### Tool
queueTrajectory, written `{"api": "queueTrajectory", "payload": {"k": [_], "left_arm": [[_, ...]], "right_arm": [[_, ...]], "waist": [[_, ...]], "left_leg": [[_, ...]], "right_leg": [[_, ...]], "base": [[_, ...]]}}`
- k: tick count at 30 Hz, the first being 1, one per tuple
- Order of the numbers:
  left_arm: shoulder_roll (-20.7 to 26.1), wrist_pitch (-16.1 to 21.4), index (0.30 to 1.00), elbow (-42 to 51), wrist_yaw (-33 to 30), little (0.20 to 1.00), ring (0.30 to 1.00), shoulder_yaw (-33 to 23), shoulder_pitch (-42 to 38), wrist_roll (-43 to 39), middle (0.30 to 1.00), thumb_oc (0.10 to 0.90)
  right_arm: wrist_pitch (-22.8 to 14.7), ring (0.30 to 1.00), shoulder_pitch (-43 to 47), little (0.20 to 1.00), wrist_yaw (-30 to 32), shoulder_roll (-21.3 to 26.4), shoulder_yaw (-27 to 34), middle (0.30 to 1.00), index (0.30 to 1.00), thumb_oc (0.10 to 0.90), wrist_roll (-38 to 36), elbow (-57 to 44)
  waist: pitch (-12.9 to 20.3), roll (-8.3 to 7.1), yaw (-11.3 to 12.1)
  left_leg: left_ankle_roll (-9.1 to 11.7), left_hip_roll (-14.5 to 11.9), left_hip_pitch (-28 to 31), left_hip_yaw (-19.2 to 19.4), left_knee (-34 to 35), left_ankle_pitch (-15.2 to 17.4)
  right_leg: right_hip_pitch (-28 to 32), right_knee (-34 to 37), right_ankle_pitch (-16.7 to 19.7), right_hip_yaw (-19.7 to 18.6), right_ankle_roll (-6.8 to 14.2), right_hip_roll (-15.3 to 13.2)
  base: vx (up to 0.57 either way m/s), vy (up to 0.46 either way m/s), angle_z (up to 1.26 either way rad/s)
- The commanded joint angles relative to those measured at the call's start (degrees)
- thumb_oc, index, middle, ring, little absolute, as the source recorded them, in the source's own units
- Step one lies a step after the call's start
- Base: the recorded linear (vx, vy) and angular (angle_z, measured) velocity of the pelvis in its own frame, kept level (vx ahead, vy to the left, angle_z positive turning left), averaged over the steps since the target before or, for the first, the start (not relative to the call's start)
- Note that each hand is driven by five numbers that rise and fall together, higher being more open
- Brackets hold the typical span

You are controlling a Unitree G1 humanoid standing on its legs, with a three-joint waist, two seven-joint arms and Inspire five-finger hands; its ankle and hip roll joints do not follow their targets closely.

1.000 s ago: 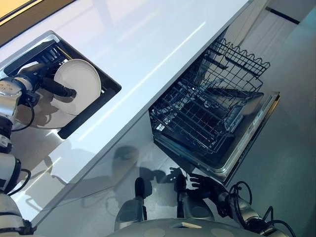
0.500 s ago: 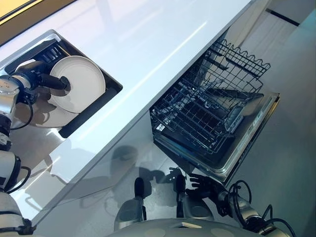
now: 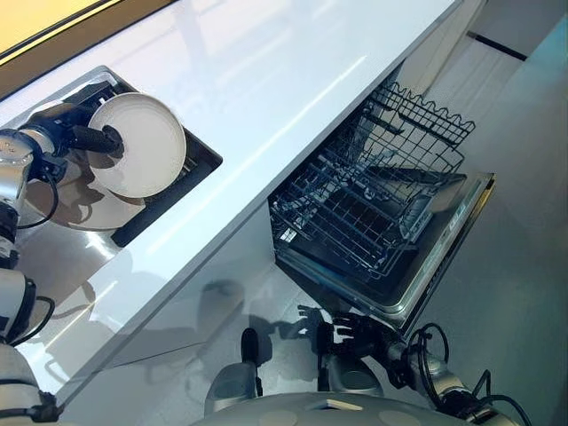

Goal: Pick up plates and place into dishwasher.

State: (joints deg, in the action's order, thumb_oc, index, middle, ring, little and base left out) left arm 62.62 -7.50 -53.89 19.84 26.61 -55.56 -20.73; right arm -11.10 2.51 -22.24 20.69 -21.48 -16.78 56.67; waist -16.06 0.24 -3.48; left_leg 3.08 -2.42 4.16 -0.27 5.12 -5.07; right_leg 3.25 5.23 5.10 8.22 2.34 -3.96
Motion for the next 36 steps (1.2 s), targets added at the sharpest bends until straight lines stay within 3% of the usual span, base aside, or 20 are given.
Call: {"api": "queueTrajectory", "payload": {"k": [1,7,12,20,25,28,36], "left_arm": [[4.77,5.46,0.300,1.70,-3.76,0.200,0.300,-1.56,-9.93,-1.43,0.300,0.100],[5.46,7.41,0.300,4.86,-8.38,0.200,0.300,-1.55,-10.94,-2.33,0.300,0.100],[6.32,10.48,0.300,9.87,-14.71,0.200,0.300,-3.38,-8.63,-3.66,0.300,0.100],[6.62,16.00,0.300,22.07,-23.61,0.200,0.300,-11.22,1.31,2.81,0.300,0.100],[6.31,17.67,0.300,30.59,-24.92,0.200,0.300,-18.47,9.53,1.37,0.300,0.100],[4.59,18.59,0.300,37.80,-23.99,0.200,0.300,-24.26,17.26,-0.32,0.300,0.100],[0.26,18.10,0.300,49.08,-21.95,0.200,0.300,-28.50,24.76,-3.07,0.300,0.100]], "right_arm": [[-2.21,0.900,-2.31,0.900,-5.18,2.26,-2.61,0.900,0.900,0.800,-5.20,-6.81],[1.15,0.900,-3.46,0.900,-10.03,3.45,-4.15,0.900,0.900,0.800,-11.21,-20.73],[3.76,0.900,-6.04,0.900,-12.99,4.66,-2.25,0.900,0.900,0.800,-21.18,-32.75],[1.81,0.900,-8.85,0.900,-11.94,4.90,2.63,0.900,0.900,0.800,-26.47,-46.50],[2.30,0.900,-10.05,0.900,-11.41,4.57,6.55,0.900,0.900,0.800,-29.92,-51.95],[4.85,0.900,-10.55,0.900,-10.22,4.61,10.87,0.900,0.900,0.800,-35.03,-56.77],[4.32,0.900,-7.30,0.900,-2.32,5.83,17.85,0.900,0.900,0.800,-36.91,-66.48]], "waist": [[7.92,2.87,-0.97],[9.15,2.95,-1.28],[10.11,3.01,-2.02],[11.27,2.41,-2.63],[11.68,2.11,-2.84],[11.72,1.81,-3.11],[11.93,1.49,-3.39]], "left_leg": [[-2.27,5.40,1.03,2.82,-0.23,4.10],[-2.00,5.29,1.62,2.75,-0.14,4.12],[-1.83,5.06,1.95,3.07,-0.12,4.26],[-1.98,4.75,2.43,3.51,-0.12,4.64],[-2.02,4.49,2.61,3.96,-0.12,4.73],[-2.15,4.34,2.94,4.22,-0.12,4.84],[-2.45,4.33,3.25,4.61,-0.12,4.87]], "right_leg": [[0.78,-0.49,-0.46,-1.34,4.06,-0.16],[1.67,-0.31,-0.99,-1.27,3.82,0.08],[1.97,-0.23,-1.27,-1.57,3.72,0.39],[2.22,-0.23,-1.57,-1.98,3.70,0.67],[2.15,-0.23,-1.66,-2.38,3.66,0.80],[2.25,-0.31,-1.68,-2.68,3.51,1.01],[2.26,-0.26,-1.32,-3.23,3.41,1.24]], "base": [[-0.01,-0.066,0.01],[-0.01,-0.060,0.00],[-0.01,-0.031,-0.01],[0.01,-0.036,-0.02],[0.01,-0.031,-0.09],[0.00,-0.015,-0.05],[0.00,-0.010,-0.08]]}}
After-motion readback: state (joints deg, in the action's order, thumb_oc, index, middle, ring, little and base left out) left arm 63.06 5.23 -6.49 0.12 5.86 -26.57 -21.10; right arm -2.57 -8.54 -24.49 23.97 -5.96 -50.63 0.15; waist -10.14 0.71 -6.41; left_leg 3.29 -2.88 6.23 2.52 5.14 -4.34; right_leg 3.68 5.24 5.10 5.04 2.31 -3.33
